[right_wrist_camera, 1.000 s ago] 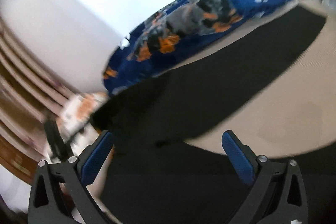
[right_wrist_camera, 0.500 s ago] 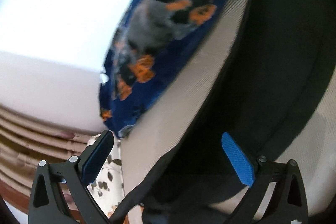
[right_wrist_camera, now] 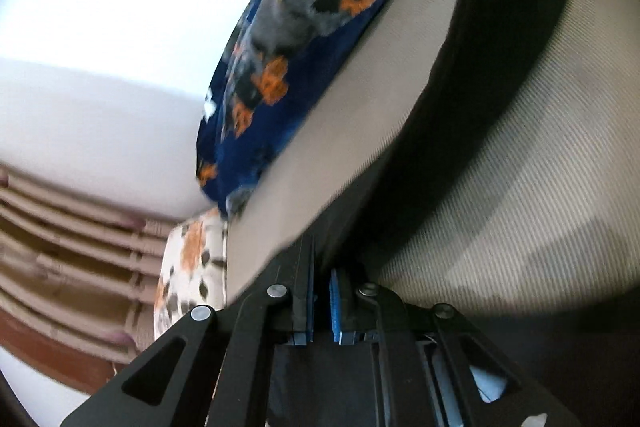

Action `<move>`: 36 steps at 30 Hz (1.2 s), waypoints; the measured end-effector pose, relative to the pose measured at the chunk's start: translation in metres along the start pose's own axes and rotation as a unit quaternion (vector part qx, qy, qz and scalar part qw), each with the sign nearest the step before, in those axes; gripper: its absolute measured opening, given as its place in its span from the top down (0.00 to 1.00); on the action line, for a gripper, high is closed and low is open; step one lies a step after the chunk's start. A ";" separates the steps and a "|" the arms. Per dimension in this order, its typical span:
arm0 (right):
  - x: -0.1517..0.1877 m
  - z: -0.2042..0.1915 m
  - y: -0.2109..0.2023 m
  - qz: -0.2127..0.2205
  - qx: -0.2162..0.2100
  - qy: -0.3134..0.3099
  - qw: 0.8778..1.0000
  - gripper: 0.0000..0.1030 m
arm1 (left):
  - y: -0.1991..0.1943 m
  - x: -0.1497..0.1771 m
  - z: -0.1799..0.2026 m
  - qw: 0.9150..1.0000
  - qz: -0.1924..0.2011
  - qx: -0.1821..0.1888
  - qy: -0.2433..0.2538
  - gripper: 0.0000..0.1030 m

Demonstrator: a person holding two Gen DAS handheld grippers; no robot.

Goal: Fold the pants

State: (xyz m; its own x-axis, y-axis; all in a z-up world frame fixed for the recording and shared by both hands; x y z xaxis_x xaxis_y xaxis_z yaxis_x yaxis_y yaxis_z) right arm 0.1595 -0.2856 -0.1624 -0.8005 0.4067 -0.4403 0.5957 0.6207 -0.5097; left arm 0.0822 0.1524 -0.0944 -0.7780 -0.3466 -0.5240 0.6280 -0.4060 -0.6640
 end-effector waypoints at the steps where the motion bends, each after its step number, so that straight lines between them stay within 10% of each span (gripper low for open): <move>1: 0.011 0.000 -0.005 -0.004 0.001 0.002 1.000 0.92 | -0.003 0.004 -0.003 1.000 -0.003 -0.006 0.000 0.87; 17: 0.128 0.016 -0.018 -0.097 0.016 0.023 0.995 0.94 | -0.010 0.069 -0.048 0.995 -0.059 -0.082 -0.016 0.86; 28: 0.149 0.009 -0.021 -0.121 0.015 0.016 0.992 0.94 | -0.058 0.049 -0.061 0.989 0.020 -0.142 -0.034 0.86; 32: 0.150 0.009 -0.022 -0.124 0.014 0.010 0.992 0.94 | -0.072 0.030 -0.027 0.990 0.054 -0.131 0.001 0.86; 36: 0.155 0.011 -0.021 -0.132 0.008 0.018 0.991 0.94 | -0.034 0.039 0.028 0.996 -0.017 -0.073 0.051 0.85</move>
State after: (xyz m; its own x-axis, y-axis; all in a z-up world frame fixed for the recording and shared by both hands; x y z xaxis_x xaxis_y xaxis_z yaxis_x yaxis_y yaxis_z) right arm 0.0231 -0.2429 -0.2279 -0.9299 0.2565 -0.2635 0.3668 0.6978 -0.6152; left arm 0.0311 0.1295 -0.0771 -0.8012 -0.2449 -0.5460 0.5978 -0.2865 -0.7487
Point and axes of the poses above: each gripper's, at about its wrist camera, not at the fingertips, and y roughly the way its jaws point, z to its right, x to its underside, the point moved 1 cm from there along y, roughly the way its jaws point, and after that the axes turned 14 degrees about -y, right-handed, at the moved point
